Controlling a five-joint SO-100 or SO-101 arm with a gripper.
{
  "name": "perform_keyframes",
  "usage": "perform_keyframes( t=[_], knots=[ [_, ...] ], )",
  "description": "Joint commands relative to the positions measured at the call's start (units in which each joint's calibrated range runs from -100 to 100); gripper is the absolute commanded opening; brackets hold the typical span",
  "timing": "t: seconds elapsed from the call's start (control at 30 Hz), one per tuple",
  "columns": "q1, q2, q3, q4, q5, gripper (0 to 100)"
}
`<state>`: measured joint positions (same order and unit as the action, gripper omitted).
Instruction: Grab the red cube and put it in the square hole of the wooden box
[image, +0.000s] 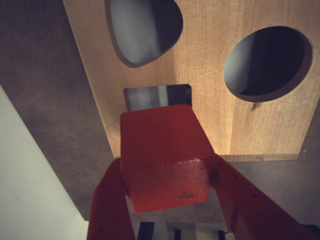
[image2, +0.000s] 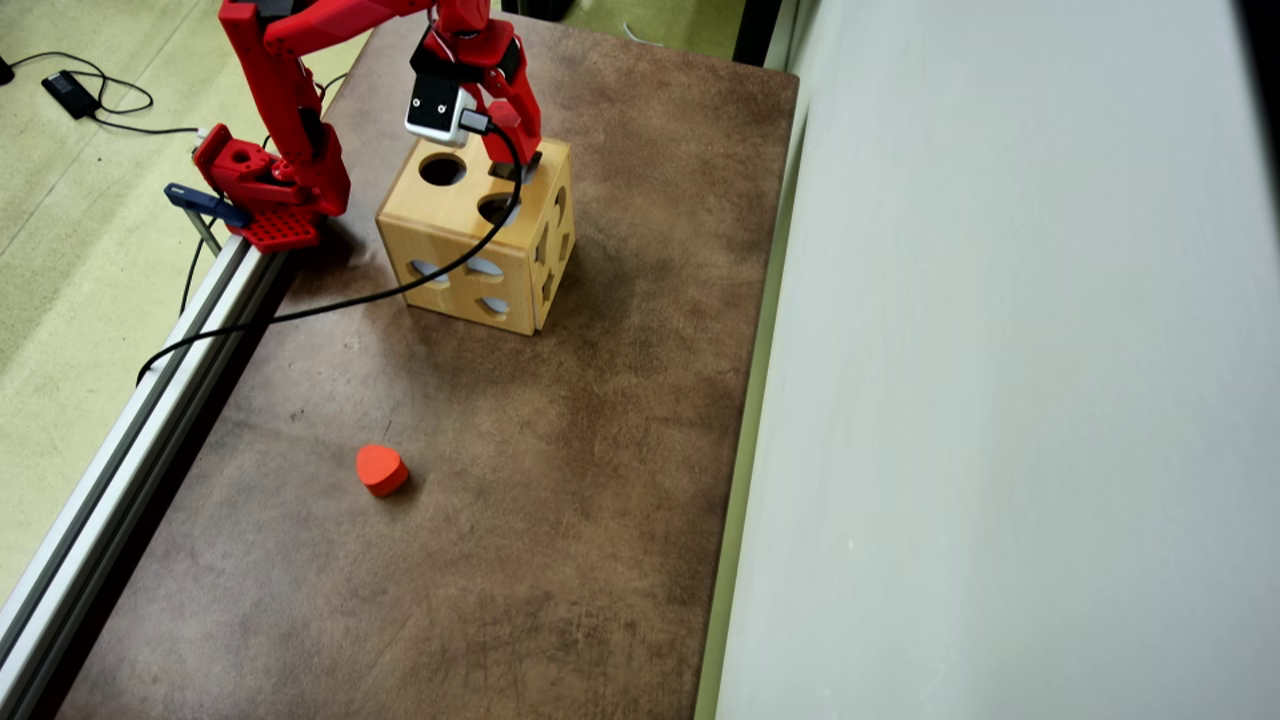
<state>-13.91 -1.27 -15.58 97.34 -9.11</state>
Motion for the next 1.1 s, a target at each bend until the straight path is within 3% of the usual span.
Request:
perform_keyframes(
  t=[0.0, 1.07],
  knots=[
    [0.24, -0.98, -1.69, 0.33, 0.39, 2],
    [3.58, 1.14, 3.23, 0.41, 1.86, 2]
  ],
)
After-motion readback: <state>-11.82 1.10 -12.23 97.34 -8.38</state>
